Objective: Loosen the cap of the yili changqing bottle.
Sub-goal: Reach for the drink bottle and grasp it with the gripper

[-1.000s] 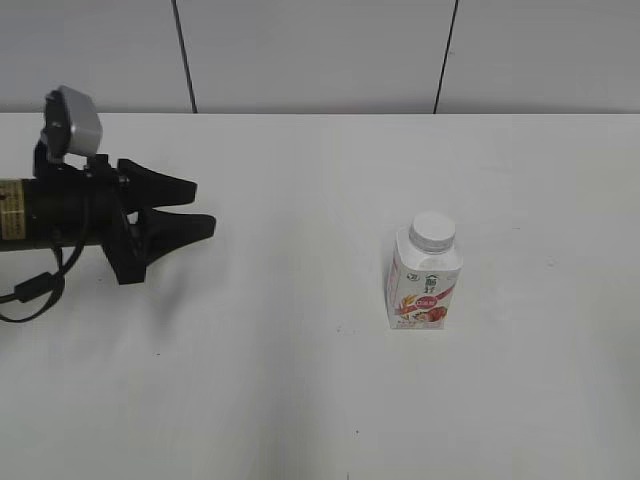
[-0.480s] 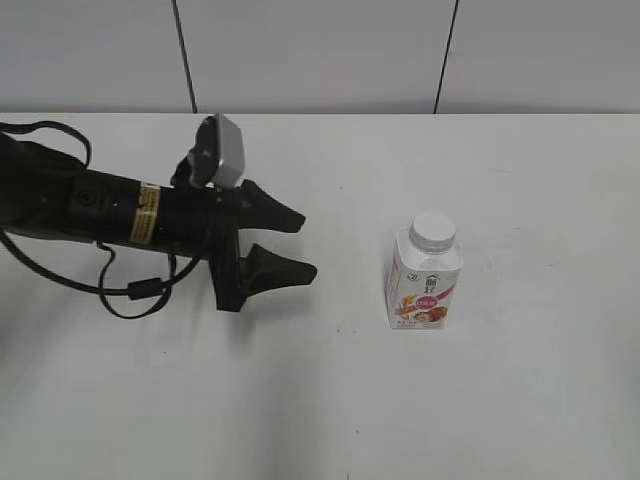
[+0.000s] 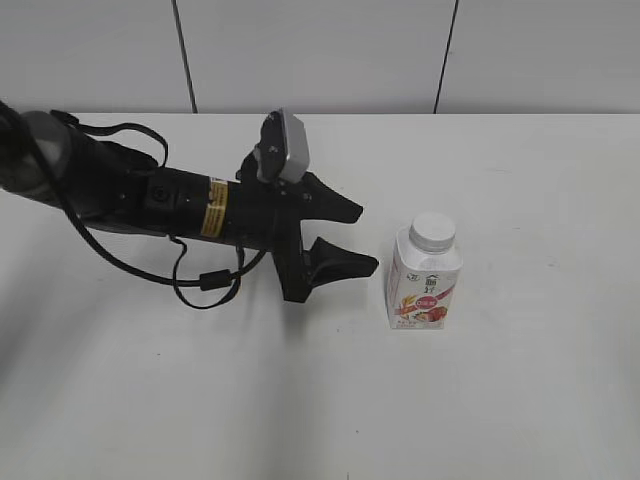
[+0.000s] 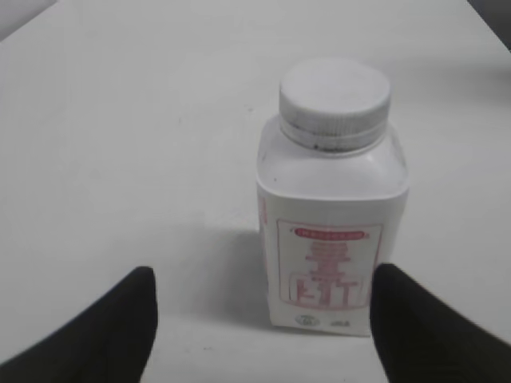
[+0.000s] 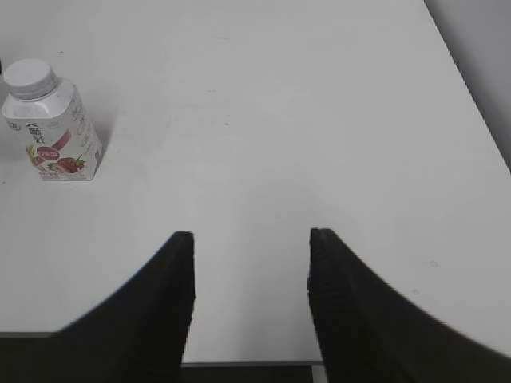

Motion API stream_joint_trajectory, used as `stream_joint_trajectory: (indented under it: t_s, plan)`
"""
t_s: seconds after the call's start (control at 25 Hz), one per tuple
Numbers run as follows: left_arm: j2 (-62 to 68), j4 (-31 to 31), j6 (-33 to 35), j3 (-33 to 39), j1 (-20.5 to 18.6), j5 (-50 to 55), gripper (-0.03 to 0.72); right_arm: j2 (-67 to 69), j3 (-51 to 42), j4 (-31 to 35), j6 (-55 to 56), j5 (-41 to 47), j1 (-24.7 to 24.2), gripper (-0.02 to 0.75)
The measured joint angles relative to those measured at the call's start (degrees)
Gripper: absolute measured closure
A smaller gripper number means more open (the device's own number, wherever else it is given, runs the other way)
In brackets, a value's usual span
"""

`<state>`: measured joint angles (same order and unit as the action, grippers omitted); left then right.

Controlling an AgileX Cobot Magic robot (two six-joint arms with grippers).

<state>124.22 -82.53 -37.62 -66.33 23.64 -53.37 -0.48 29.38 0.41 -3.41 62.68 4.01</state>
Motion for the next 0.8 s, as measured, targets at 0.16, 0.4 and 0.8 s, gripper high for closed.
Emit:
stream_joint_trajectory:
  t_s: [0.16,0.4,0.8]
  plan:
    - [1.16,0.36,-0.07,-0.54,1.74,-0.2,0.179,0.0,0.0,0.0,0.0,0.0,0.0,0.36]
    - [4.29,0.91,-0.07,-0.94,2.95,-0.78,0.179,0.0,0.0,0.0,0.0,0.0,0.0,0.36]
    - [7.66,3.79,2.4,-2.12,4.1,-1.15,0.179,0.0,0.0,0.0,0.0,0.0,0.0,0.36]
